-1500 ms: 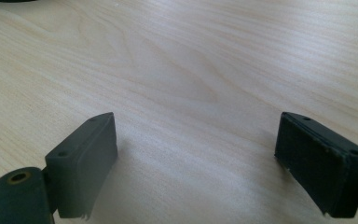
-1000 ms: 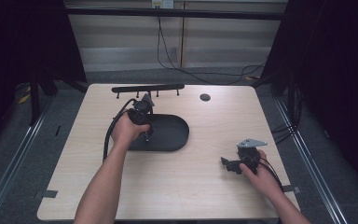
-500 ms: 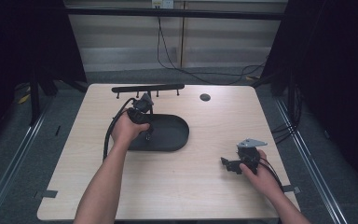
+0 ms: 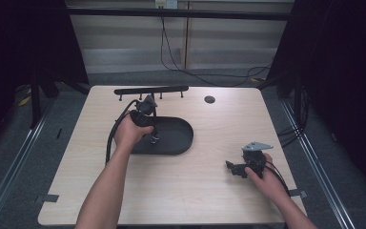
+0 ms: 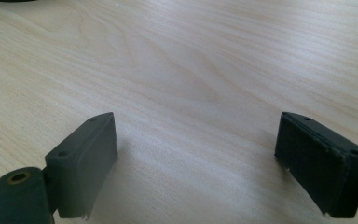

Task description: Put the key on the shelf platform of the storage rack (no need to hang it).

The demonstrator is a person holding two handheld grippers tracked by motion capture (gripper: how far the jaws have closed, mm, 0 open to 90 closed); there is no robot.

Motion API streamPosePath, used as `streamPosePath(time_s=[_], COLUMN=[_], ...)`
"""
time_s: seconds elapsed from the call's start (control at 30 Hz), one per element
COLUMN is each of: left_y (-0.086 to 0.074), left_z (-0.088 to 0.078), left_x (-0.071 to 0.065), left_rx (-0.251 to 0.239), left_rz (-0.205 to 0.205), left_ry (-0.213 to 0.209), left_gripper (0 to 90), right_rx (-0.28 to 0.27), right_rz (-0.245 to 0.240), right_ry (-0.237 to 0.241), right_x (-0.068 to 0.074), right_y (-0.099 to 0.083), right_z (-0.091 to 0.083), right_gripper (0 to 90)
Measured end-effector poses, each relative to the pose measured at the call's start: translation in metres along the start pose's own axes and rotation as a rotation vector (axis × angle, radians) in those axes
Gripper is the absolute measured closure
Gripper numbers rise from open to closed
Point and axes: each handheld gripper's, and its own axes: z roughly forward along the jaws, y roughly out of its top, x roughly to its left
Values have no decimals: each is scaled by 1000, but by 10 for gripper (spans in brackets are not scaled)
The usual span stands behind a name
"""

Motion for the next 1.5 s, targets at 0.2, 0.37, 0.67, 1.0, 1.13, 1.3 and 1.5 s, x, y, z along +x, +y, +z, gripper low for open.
streamPosePath(time_s=[0.2,0.37,0.67,1.0,1.13,1.3,1.5], left_y=[-1,-3,-10,-15,-16,-20,-27], left_z=[-2,-3,-8,-15,-17,-21,-26], left_x=[-3,-4,-4,-4,-6,-7,-8], left_rx=[-4,-17,-37,-53,-61,-81,-107], left_rz=[6,0,-4,7,8,6,7], left_ry=[-3,-6,-14,-22,-27,-38,-38], left_gripper=[535,519,457,371,356,336,321], right_rx=[-1,-1,-1,-2,-2,0,-3], right_rz=[-1,-1,-2,-2,-3,0,-4], right_ry=[0,0,0,0,0,0,-1], right_x=[0,0,0,0,0,0,0], right_y=[0,0,0,0,0,0,0], right_z=[0,0,0,0,0,0,0], right_gripper=[123,123,123,123,123,123,123])
